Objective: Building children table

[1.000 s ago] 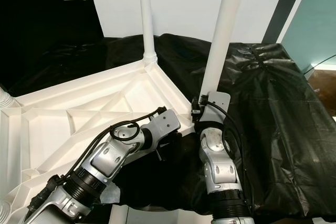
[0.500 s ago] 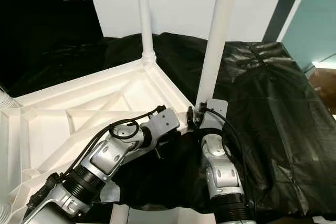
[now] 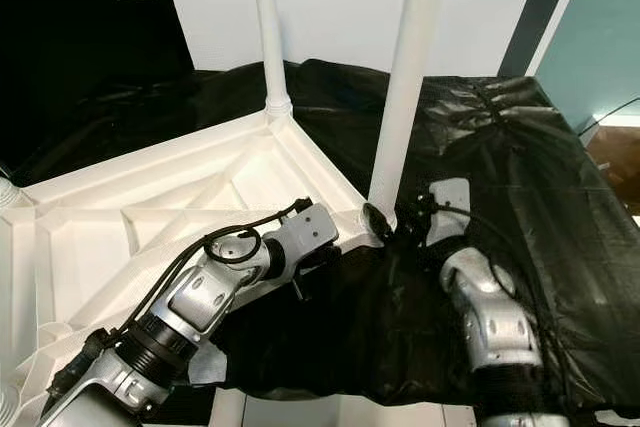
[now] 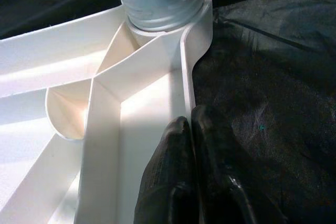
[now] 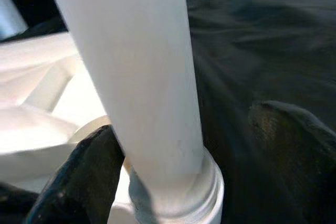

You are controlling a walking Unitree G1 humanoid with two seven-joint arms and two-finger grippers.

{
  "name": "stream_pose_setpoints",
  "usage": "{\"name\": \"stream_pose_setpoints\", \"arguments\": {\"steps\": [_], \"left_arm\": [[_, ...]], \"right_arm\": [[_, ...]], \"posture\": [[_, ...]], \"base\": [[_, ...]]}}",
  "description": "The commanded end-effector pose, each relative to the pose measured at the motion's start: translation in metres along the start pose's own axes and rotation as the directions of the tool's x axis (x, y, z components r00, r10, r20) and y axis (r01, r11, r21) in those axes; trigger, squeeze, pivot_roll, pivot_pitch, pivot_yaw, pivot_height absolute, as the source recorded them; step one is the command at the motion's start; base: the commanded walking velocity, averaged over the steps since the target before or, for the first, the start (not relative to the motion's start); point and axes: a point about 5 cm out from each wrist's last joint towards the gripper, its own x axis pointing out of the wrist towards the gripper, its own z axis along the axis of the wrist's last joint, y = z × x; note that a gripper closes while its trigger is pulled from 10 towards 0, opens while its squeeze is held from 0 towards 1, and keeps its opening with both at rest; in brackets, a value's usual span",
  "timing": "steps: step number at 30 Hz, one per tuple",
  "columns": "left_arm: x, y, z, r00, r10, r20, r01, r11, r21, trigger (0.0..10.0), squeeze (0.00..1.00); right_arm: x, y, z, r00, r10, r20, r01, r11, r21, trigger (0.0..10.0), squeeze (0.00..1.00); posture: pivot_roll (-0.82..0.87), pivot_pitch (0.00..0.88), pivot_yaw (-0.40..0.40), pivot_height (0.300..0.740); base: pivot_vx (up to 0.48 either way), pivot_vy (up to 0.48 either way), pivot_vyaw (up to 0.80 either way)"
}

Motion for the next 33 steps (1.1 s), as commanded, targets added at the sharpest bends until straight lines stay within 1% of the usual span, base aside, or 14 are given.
{"name": "stream_pose_setpoints", "arguments": {"steps": [1,5,7,11,12,13,19,26,27,28,29,30,32,33], "left_arm": [[-0.003,0.007,0.001,0.999,0.053,-0.003,-0.052,0.998,0.027,10.0,0.0],[-0.003,0.007,0.002,0.999,0.052,-0.003,-0.052,0.998,0.028,10.0,0.0],[-0.003,0.008,0.002,0.999,0.053,-0.003,-0.053,0.998,0.03,10.0,0.0],[-0.003,0.008,0.002,0.998,0.055,-0.003,-0.055,0.998,0.032,10.0,0.0],[-0.003,0.008,0.002,0.998,0.057,-0.003,-0.057,0.998,0.032,10.0,0.0],[-0.004,0.009,0.002,0.998,0.063,-0.002,-0.063,0.998,0.031,10.0,0.0],[-0.006,0.009,0.001,0.997,0.074,-0.005,-0.074,0.997,0.023,10.0,0.0],[-0.004,0.006,0.001,0.998,0.064,-0.002,-0.064,0.998,0.019,10.0,0.0],[-0.003,0.005,0.002,0.998,0.06,0.001,-0.06,0.998,0.02,10.0,0.0],[-0.003,0.005,0.002,0.998,0.06,0.001,-0.06,0.998,0.02,10.0,0.0],[-0.003,0.004,0.003,0.998,0.058,0.002,-0.058,0.998,0.021,10.0,0.0],[-0.003,0.004,0.003,0.998,0.058,0.002,-0.058,0.998,0.021,10.0,0.0],[-0.003,0.004,0.003,0.998,0.056,0.003,-0.056,0.998,0.021,10.0,0.0],[-0.002,0.003,0.003,0.999,0.055,0.004,-0.055,0.998,0.02,10.0,0.0]], "right_arm": [[0.009,0.002,0.002,0.995,0.096,-0.018,-0.096,0.995,-0.03,10.0,0.0],[0.014,0.003,0.002,0.991,0.131,-0.03,-0.132,0.99,-0.052,10.0,0.0],[0.025,0.01,0.002,0.971,0.232,-0.064,-0.237,0.967,-0.093,10.0,0.0],[0.032,0.015,0.0,0.954,0.286,-0.092,-0.296,0.948,-0.115,10.0,0.0],[0.035,0.017,-0.002,0.946,0.308,-0.102,-0.319,0.941,-0.11,0.5,0.0],[0.036,0.019,-0.003,0.939,0.327,-0.108,-0.338,0.935,-0.109,0.0,0.0],[0.035,0.017,-0.006,0.927,0.354,-0.121,-0.367,0.924,-0.107,0.0,0.0],[0.027,0.01,-0.009,0.94,0.318,-0.121,-0.328,0.942,-0.073,0.0,0.0],[0.025,0.01,-0.011,0.956,0.275,-0.103,-0.281,0.959,-0.046,7.6,0.0],[0.025,0.01,-0.011,0.956,0.275,-0.103,-0.281,0.959,-0.046,7.6,0.0],[0.024,0.012,-0.012,0.97,0.227,-0.086,-0.23,0.973,-0.025,10.0,0.0],[0.024,0.012,-0.012,0.97,0.227,-0.086,-0.23,0.973,-0.025,10.0,0.0],[0.022,0.015,-0.015,0.984,0.166,-0.072,-0.167,0.986,-0.007,10.0,0.0],[0.021,0.022,-0.018,0.993,0.095,-0.065,-0.095,0.995,0.005,10.0,0.0]], "posture": [[-0.07,0.0,0.006,0.74],[-0.06,0.0,0.005,0.74],[-0.06,0.0,0.002,0.74],[-0.05,0.0,-0.002,0.74],[-0.04,0.0,-0.01,0.74],[-0.04,0.0,-0.013,0.74],[-0.04,0.0,-0.018,0.74],[-0.05,0.0,-0.014,0.74],[-0.06,0.0,-0.014,0.74],[-0.06,0.0,-0.014,0.74],[-0.06,0.0,-0.014,0.74],[-0.06,0.0,-0.014,0.74],[-0.06,0.0,-0.014,0.74],[-0.07,0.0,-0.009,0.74]], "base": [[0.0,0.0,0.0],[0.0,0.0,0.0],[0.0,0.0,0.0],[0.0,0.0,0.0],[0.0,0.0,0.0],[0.0,0.0,0.0],[0.0,0.0,0.0],[0.0,0.0,0.0],[0.0,0.0,0.0],[0.0,0.0,0.0],[0.0,0.0,0.0],[0.0,0.0,0.0],[0.0,0.0,0.0],[0.0,0.0,0.0]]}}
